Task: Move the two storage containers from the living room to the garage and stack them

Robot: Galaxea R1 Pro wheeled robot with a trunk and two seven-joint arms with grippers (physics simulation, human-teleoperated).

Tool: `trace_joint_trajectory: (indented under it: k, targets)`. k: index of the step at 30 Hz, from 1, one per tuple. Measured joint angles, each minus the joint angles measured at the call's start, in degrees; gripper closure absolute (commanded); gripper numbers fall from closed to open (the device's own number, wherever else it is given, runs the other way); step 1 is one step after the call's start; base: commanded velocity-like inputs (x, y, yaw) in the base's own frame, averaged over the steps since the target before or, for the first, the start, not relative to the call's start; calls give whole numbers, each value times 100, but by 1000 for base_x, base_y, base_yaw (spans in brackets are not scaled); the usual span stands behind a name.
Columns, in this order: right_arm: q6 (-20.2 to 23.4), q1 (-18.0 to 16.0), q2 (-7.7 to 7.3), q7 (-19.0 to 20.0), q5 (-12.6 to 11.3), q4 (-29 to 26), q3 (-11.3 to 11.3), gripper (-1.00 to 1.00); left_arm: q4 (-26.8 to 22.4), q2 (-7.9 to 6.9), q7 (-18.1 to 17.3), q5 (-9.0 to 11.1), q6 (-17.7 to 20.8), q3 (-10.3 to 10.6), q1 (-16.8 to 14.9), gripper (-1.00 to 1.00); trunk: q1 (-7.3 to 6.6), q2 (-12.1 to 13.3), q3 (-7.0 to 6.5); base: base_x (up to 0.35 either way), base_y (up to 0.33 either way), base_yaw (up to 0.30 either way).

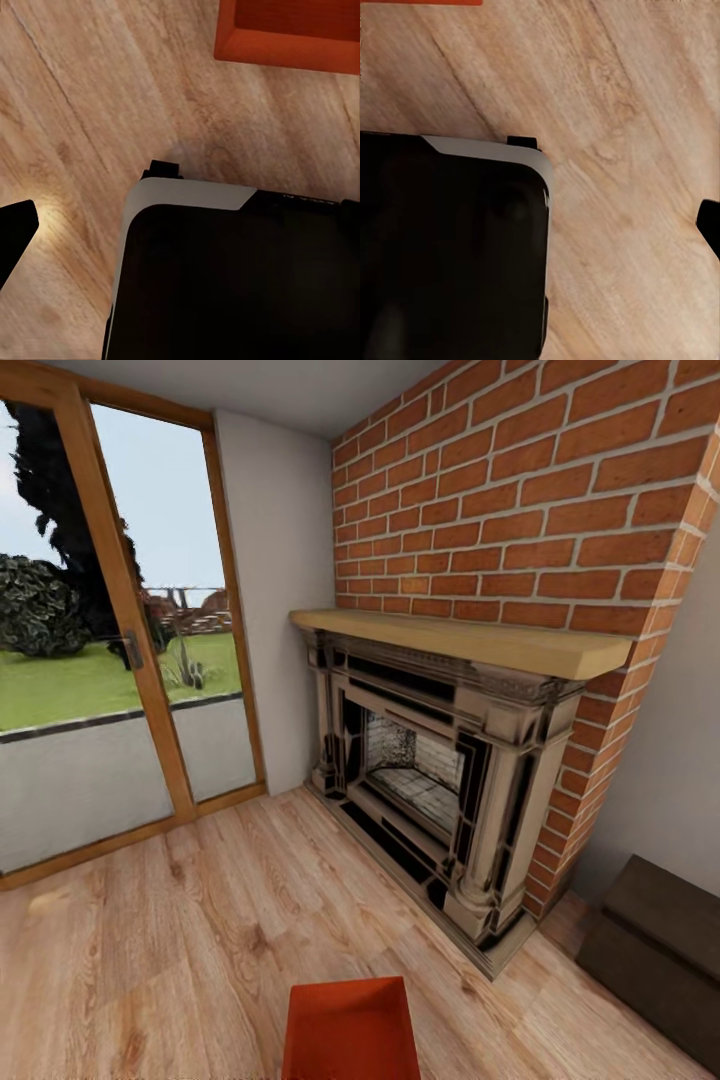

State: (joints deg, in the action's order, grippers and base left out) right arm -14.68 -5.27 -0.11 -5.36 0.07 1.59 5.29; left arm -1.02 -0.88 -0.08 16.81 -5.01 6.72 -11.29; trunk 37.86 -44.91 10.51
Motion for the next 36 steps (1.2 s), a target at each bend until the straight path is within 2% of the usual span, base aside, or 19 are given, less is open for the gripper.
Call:
trace_joint_trajectory:
  k: [10,19,36]
  targets:
    - [0,1,-16,25,8,0,5,-100,0,0,0,-1,0,0,0,-100,0,0,65,0,0,91]
    - [-1,-1,-15,32,8,0,3,-100,0,0,0,-1,0,0,-1,-100,0,0,93,0,0,6]
    - [0,0,-18,77,16,0,31,-100,0,0,0,-1,0,0,-1,-100,0,0,244,0,0,0]
